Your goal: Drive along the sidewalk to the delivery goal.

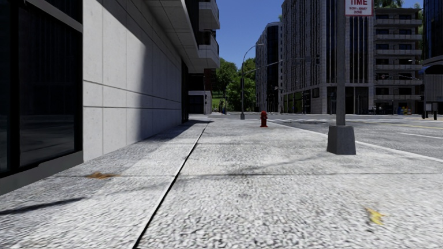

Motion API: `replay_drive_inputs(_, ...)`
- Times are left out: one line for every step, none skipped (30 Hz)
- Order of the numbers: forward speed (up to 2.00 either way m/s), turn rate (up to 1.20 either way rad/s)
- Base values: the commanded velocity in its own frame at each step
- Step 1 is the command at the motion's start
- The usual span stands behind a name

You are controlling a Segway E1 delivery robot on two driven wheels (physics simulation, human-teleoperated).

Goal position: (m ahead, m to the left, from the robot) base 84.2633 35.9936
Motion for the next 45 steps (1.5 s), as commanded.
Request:
replay_drive_inputs(2.0, 0.0)
replay_drive_inputs(2.0, 0.0)
replay_drive_inputs(2.0, 0.0)
replay_drive_inputs(2.0, 0.0)
replay_drive_inputs(2.0, 0.0)
replay_drive_inputs(2.0, 0.0)
replay_drive_inputs(2.0, 0.0)
replay_drive_inputs(2.0, 0.0)
replay_drive_inputs(2.0, 0.0)
replay_drive_inputs(2.0, 0.0)
replay_drive_inputs(2.0, 0.0)
replay_drive_inputs(2.0, 0.0)
replay_drive_inputs(2.0, 0.0)
replay_drive_inputs(2.0, 0.0)
replay_drive_inputs(2.0, 0.0)
replay_drive_inputs(2.0, 0.0)
replay_drive_inputs(2.0, 0.0)
replay_drive_inputs(2.0, 0.0)
replay_drive_inputs(2.0, 0.0)
replay_drive_inputs(2.0, 0.0)
replay_drive_inputs(2.0, 0.0)
replay_drive_inputs(2.0, 0.0)
replay_drive_inputs(2.0, 0.0)
replay_drive_inputs(2.0, 0.0)
replay_drive_inputs(2.0, 0.0)
replay_drive_inputs(2.0, 0.0)
replay_drive_inputs(2.0, 0.0)
replay_drive_inputs(2.0, 0.0)
replay_drive_inputs(2.0, 0.0)
replay_drive_inputs(2.0, 0.0)
replay_drive_inputs(2.0, 0.0)
replay_drive_inputs(2.0, 0.0)
replay_drive_inputs(2.0, 0.0)
replay_drive_inputs(2.0, 0.0)
replay_drive_inputs(2.0, 0.0)
replay_drive_inputs(2.0, 0.0)
replay_drive_inputs(2.0, 0.0)
replay_drive_inputs(2.0, 0.0)
replay_drive_inputs(2.0, 0.0)
replay_drive_inputs(2.0, 0.0)
replay_drive_inputs(2.0, 0.0)
replay_drive_inputs(2.0, 0.0)
replay_drive_inputs(2.0, 0.0)
replay_drive_inputs(2.0, 0.0)
replay_drive_inputs(2.0, 0.0)
